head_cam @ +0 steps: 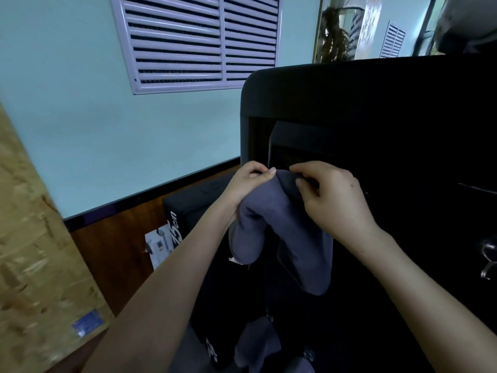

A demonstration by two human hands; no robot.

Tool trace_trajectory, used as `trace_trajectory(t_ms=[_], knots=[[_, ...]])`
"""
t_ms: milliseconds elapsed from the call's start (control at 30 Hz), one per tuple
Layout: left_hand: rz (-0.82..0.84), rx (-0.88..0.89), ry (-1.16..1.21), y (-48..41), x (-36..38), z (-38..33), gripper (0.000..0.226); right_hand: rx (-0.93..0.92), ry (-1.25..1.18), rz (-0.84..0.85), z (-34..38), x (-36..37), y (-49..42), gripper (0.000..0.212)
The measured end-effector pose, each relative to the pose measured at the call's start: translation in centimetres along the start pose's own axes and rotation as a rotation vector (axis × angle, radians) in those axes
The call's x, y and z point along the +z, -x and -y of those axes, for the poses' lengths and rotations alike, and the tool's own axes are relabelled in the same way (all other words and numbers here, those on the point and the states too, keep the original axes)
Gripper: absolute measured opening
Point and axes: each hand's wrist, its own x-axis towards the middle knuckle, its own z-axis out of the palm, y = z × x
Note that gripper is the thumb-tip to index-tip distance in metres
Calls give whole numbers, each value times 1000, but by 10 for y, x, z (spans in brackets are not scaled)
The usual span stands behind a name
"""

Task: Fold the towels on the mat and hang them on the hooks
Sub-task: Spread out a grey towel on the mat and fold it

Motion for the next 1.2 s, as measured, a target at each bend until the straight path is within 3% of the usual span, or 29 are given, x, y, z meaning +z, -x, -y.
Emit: trace_trajectory(t_ms=[167,267,400,533,667,833,1000,1200], knots=[[49,-20,-73,1,1,5,17,-24,329,213,-3,21,3,28],[22,-25,-104,5,4,4,20,18,289,228,-4,28,7,24],[-23,-186,-70,16,5,10,41,108,151,244,-4,37,22,27],[10,-221,-52,25,3,8,38,135,78,230,-4,35,26,33],[19,-118,-20,31,-7,3,26,109,134,103,1,28,33,36],[-276,-24,-117,65,-31,-11,23,-150,167,-167,15,17,55,22],[-382,-104,-386,182,-60,15,20,-380,-110,30,35,42,105,20],[-682,-454,-571,400,-74,51,14,-558,-386,531,75,92,207,17]])
